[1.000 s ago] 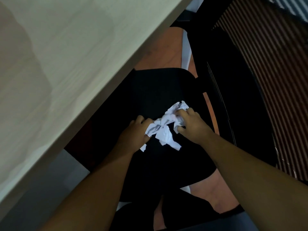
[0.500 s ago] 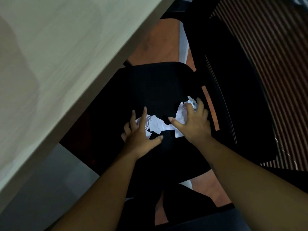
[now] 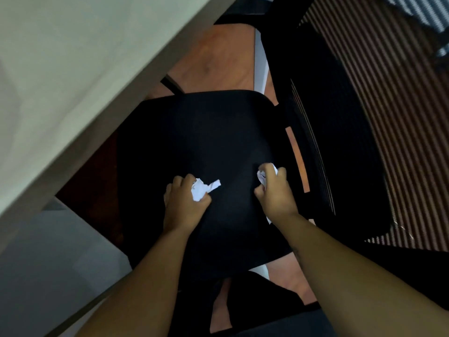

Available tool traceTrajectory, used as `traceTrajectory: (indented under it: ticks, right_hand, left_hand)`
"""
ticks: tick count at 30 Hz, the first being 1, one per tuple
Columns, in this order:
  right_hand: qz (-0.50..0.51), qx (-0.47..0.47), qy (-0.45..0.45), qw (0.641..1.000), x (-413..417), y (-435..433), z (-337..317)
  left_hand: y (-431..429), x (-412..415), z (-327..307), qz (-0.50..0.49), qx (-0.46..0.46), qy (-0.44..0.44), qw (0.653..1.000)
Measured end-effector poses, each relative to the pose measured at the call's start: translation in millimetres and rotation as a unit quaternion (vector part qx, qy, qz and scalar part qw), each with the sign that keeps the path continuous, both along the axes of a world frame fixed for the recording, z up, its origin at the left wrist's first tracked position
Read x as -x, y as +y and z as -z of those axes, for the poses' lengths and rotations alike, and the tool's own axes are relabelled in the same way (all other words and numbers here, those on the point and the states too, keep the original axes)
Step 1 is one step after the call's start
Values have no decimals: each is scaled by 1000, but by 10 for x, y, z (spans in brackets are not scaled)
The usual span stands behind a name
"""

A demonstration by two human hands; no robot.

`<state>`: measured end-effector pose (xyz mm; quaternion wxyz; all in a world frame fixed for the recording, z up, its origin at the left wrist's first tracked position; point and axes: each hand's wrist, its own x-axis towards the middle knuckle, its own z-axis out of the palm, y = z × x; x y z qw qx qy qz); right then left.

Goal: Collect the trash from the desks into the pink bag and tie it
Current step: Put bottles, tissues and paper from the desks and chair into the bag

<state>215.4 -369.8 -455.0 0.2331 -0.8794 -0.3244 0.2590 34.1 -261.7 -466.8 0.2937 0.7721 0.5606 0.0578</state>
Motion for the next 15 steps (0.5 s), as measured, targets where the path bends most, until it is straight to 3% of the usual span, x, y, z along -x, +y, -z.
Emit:
traceTrajectory:
  ticks: [4,10,12,15]
  right_hand:
    - [-23,-35,-14,999,6,9,-399]
    - [-52,-66,-61,995,-122,114,-1541]
    - [-59,-78,-77,992,-139,164,-1994]
    - [-70,-111,-112,985,-143,214,-2660]
  left_hand:
    - [5,-18,-346,-6,45,-83,996]
    - [-27,-84,-1290,42,-22,-138,989]
    - [-15,-156,-1721,88,-52,-139,985]
    - [42,-256,-2330,165,-102,-67,979]
